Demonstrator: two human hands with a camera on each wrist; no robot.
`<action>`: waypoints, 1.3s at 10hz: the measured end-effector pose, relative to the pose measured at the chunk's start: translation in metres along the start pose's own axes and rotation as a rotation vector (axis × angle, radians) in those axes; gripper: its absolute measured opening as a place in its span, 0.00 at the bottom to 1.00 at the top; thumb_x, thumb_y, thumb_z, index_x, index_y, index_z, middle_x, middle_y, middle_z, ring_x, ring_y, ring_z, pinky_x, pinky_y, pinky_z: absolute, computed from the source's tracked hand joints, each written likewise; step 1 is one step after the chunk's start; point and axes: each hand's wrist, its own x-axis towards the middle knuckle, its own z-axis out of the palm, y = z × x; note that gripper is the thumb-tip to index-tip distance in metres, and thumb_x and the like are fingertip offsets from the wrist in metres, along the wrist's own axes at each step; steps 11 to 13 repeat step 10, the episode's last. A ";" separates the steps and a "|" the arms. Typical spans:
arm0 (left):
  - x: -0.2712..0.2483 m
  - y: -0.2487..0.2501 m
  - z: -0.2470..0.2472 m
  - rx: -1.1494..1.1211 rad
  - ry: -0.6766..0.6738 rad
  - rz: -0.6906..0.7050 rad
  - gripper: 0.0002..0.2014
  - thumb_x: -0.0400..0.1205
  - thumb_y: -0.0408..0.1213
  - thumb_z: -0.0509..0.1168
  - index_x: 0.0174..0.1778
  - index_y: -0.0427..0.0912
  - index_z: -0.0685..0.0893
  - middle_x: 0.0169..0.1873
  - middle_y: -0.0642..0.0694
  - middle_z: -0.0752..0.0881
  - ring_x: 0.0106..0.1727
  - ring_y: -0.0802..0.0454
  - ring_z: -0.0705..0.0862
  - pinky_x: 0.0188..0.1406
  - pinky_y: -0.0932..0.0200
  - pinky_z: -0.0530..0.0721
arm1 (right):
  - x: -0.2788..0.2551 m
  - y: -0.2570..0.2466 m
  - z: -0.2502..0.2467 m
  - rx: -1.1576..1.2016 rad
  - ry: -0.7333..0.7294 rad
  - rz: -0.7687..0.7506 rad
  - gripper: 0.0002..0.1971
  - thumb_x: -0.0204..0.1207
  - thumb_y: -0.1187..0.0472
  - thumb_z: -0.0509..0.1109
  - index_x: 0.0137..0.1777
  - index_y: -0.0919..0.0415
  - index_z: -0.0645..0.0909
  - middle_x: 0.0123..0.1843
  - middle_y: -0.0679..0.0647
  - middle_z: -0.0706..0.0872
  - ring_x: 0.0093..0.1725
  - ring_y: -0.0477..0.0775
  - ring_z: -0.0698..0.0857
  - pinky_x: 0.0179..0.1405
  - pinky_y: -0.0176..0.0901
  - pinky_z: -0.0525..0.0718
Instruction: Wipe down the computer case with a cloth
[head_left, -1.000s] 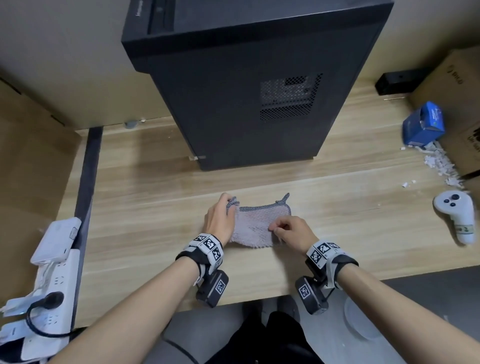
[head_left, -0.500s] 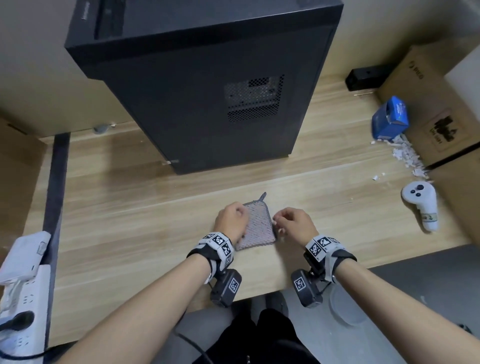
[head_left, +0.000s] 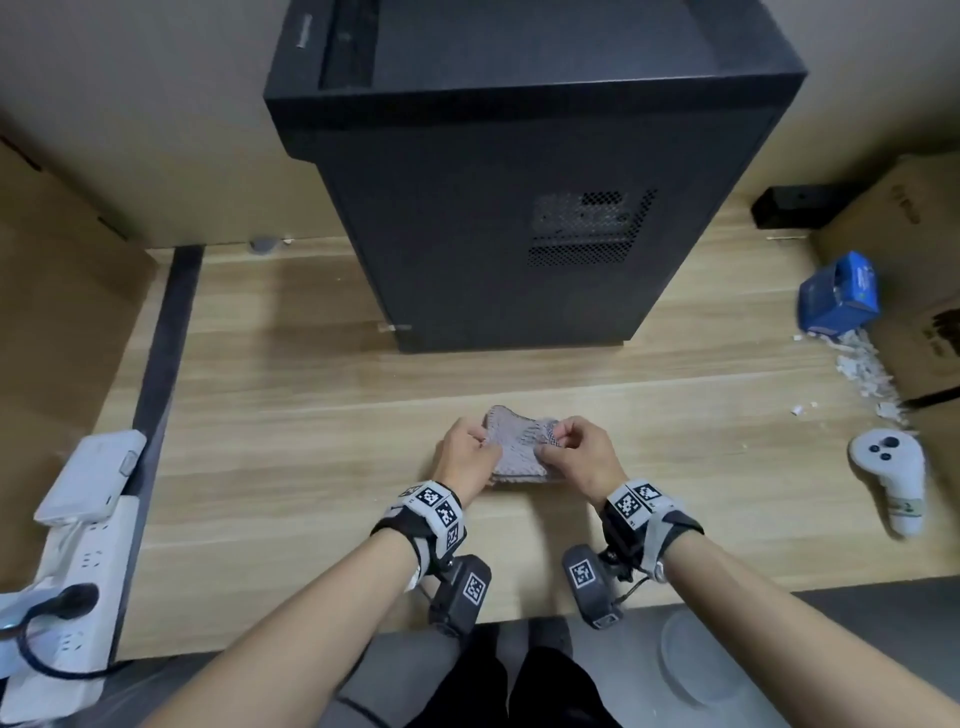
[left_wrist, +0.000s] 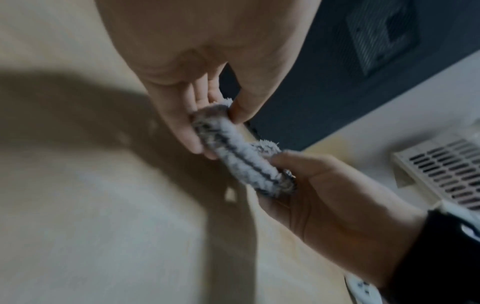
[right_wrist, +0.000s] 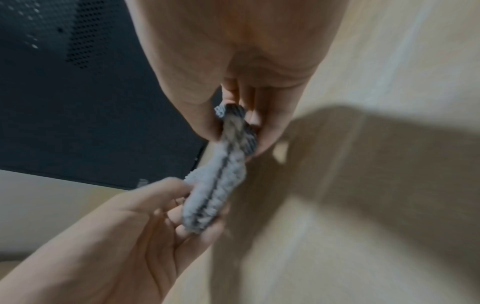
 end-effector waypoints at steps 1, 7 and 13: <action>0.013 0.012 -0.027 -0.113 0.022 0.046 0.08 0.79 0.35 0.68 0.51 0.44 0.77 0.48 0.37 0.85 0.38 0.43 0.89 0.39 0.40 0.91 | 0.010 -0.031 0.012 0.110 0.016 -0.061 0.14 0.72 0.76 0.77 0.47 0.62 0.77 0.42 0.57 0.77 0.27 0.52 0.82 0.27 0.45 0.89; 0.023 -0.030 -0.086 0.177 0.073 -0.131 0.13 0.65 0.37 0.64 0.44 0.51 0.80 0.33 0.46 0.90 0.33 0.44 0.89 0.41 0.48 0.90 | 0.031 -0.032 0.061 -0.191 -0.022 -0.011 0.15 0.68 0.73 0.75 0.49 0.56 0.80 0.42 0.51 0.87 0.42 0.53 0.87 0.35 0.33 0.82; -0.011 0.038 -0.110 0.037 0.107 0.043 0.08 0.74 0.34 0.60 0.44 0.50 0.81 0.35 0.44 0.91 0.33 0.44 0.87 0.32 0.58 0.80 | 0.008 -0.094 0.020 -0.151 -0.043 -0.070 0.07 0.77 0.72 0.67 0.47 0.59 0.80 0.39 0.55 0.85 0.31 0.50 0.82 0.29 0.39 0.78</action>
